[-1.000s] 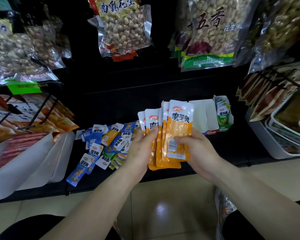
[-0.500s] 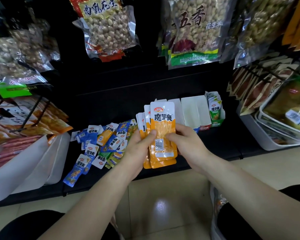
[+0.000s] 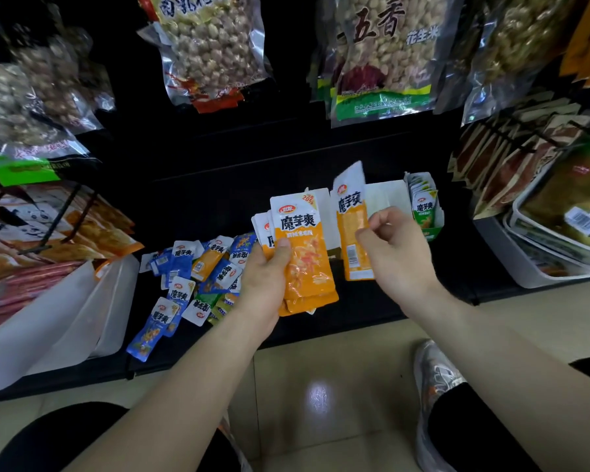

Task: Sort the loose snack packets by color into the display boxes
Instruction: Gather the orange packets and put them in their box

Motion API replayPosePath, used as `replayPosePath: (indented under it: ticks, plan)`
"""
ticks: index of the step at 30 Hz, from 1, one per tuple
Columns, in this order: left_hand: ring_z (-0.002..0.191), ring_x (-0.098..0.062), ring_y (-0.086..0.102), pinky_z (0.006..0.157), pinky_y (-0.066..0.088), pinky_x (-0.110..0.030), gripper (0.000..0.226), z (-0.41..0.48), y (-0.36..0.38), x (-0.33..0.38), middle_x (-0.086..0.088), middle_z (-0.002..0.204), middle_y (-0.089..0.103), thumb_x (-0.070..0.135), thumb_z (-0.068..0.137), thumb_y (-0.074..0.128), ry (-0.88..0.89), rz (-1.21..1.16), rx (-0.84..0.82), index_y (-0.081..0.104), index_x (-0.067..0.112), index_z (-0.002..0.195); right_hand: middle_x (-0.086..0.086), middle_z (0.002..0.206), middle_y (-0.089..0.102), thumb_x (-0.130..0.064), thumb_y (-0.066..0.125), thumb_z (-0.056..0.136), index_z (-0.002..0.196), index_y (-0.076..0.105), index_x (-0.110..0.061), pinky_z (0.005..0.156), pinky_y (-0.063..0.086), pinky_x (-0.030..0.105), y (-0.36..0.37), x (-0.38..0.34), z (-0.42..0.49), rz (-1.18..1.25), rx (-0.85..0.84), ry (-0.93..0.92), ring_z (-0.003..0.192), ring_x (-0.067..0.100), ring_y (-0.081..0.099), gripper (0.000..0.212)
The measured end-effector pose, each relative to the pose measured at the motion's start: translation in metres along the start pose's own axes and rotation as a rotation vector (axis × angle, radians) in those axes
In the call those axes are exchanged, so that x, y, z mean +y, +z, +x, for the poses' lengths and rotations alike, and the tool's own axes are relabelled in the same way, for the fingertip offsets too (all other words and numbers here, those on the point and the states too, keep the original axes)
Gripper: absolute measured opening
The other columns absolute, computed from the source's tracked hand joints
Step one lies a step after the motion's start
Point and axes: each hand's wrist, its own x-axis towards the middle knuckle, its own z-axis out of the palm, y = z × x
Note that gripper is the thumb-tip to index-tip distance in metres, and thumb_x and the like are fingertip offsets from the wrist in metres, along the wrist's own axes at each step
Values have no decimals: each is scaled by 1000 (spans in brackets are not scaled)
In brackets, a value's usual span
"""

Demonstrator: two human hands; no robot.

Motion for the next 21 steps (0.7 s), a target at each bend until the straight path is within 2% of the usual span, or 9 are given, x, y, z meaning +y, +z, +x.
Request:
replayPosePath:
  ticks: [3, 5, 7, 9, 11, 14, 16, 18, 21]
  plan:
    - [84, -19, 75, 59, 60, -35, 25, -4, 5, -2, -4, 106, 73, 36, 100, 55, 9, -31, -44, 56, 23, 122, -7, 80, 66, -24, 68, 92, 88, 54, -20, 51, 45, 13, 15, 2, -13, -99, -159, -56, 58, -5, 61, 15]
    - [83, -18, 75, 59, 60, -35, 28, -6, 6, -2, -4, 104, 74, 37, 100, 55, 4, -57, -78, 56, 23, 124, -10, 104, 68, -39, 68, 92, 92, 60, -26, 65, 55, 20, 22, 9, -15, -89, -239, -41, 82, 1, 68, 16]
    - [86, -18, 75, 63, 60, -36, 30, -6, 4, 0, -2, 105, 75, 39, 99, 57, -1, -60, -97, 56, 24, 124, -12, 119, 62, -40, 63, 96, 96, 63, -30, 72, 53, 21, 24, 12, -11, -90, -246, -37, 97, 6, 65, 10]
    - [93, -20, 75, 73, 62, -43, 33, -6, 2, 2, -4, 110, 75, 39, 98, 58, -16, -71, -135, 57, 24, 127, -10, 117, 60, -31, 69, 93, 99, 59, -31, 68, 51, 17, 22, 12, -7, -100, -224, -22, 98, 6, 63, 11]
    - [100, -25, 73, 82, 60, -51, 36, -8, 2, 3, -6, 115, 74, 37, 97, 59, -48, -108, -181, 55, 23, 131, -10, 113, 59, -32, 79, 84, 107, 53, -29, 63, 49, 17, 20, 14, -5, -92, -177, 40, 93, 6, 62, 35]
    - [101, -26, 73, 79, 61, -49, 36, -9, 2, 3, -7, 115, 73, 28, 96, 62, -48, -137, -206, 55, 22, 131, -6, 117, 59, -40, 84, 78, 125, 48, -23, 78, 56, 30, 19, 14, -3, -24, -164, 206, 100, 13, 64, 62]
    - [97, -23, 74, 73, 61, -44, 36, -8, 1, 2, -3, 112, 75, 22, 94, 66, -5, -102, -192, 56, 24, 129, -2, 111, 70, -35, 83, 80, 121, 56, -18, 82, 60, 37, 16, 15, -1, 71, -189, 260, 95, 16, 71, 52]
    - [95, -21, 74, 73, 62, -45, 40, -7, 2, 0, -1, 109, 75, 17, 90, 71, 34, -72, -171, 56, 25, 126, 3, 102, 75, -24, 82, 83, 113, 62, -14, 76, 61, 35, 12, 16, 0, 188, -214, 286, 88, 17, 75, 37]
    - [96, -20, 74, 77, 62, -48, 48, -8, 7, -2, 0, 108, 75, 12, 84, 77, 86, -37, -150, 56, 25, 126, 8, 102, 76, -14, 78, 86, 115, 63, -8, 78, 61, 40, 6, 20, -2, 326, -235, 323, 89, 23, 76, 33]
